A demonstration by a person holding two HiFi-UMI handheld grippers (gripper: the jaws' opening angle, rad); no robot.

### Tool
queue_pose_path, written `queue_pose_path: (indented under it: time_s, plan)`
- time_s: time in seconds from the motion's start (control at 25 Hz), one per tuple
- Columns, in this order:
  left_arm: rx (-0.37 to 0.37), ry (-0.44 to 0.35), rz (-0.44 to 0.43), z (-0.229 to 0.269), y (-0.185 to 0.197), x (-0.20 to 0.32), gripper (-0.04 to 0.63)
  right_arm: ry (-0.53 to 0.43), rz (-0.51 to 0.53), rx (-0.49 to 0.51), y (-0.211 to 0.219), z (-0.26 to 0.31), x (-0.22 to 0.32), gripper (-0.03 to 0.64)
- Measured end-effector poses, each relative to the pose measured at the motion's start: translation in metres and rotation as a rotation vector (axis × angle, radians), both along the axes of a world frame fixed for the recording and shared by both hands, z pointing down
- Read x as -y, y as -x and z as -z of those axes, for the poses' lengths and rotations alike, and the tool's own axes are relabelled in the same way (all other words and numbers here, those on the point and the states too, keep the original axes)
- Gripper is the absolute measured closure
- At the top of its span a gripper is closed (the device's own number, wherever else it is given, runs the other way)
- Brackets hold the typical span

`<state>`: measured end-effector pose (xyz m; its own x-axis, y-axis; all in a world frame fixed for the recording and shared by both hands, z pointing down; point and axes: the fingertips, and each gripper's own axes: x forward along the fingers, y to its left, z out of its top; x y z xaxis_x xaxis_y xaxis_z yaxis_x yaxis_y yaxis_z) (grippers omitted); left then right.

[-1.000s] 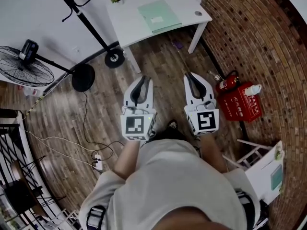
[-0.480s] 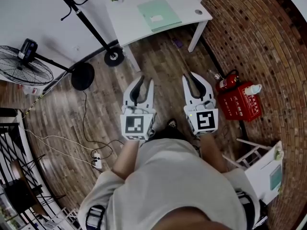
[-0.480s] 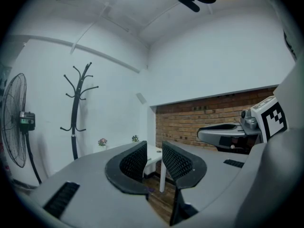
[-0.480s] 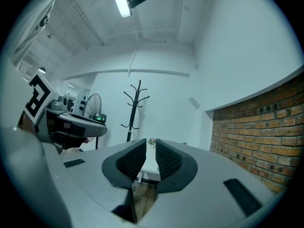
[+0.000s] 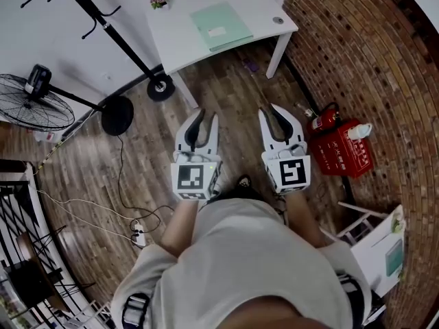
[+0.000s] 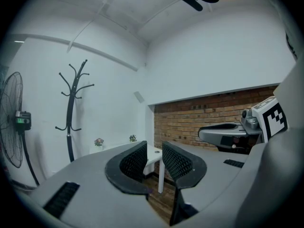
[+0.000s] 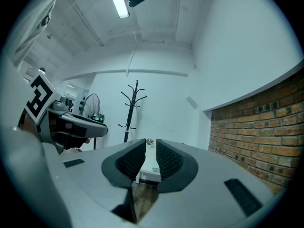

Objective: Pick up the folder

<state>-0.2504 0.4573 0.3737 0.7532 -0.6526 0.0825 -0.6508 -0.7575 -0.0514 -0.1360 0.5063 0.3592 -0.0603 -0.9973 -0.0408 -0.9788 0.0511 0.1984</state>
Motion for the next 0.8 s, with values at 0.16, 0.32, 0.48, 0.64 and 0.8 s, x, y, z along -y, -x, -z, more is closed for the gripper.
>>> queue_pose_path:
  time_s: [0.16,0.32,0.48,0.64,0.8]
  plan:
    - [0.004,0.007,0.012,-0.003,-0.018,0.001,0.502,-0.004,0.017,0.01,-0.016,-0.002,0.002,0.545]
    - [0.013,0.022,0.019,-0.011,-0.028,0.001,0.502,0.006,0.031,0.009,-0.025,-0.01,0.005,0.538]
    - [0.02,0.034,0.037,-0.015,-0.028,0.007,0.502,0.023,0.042,0.024,-0.029,-0.018,0.01,0.537]
    - [0.012,0.044,0.048,-0.017,-0.032,0.02,0.502,0.031,0.041,0.02,-0.035,-0.022,0.02,0.537]
    - [0.003,0.041,0.04,-0.02,-0.043,0.036,0.502,0.038,0.035,0.021,-0.045,-0.027,0.035,0.535]
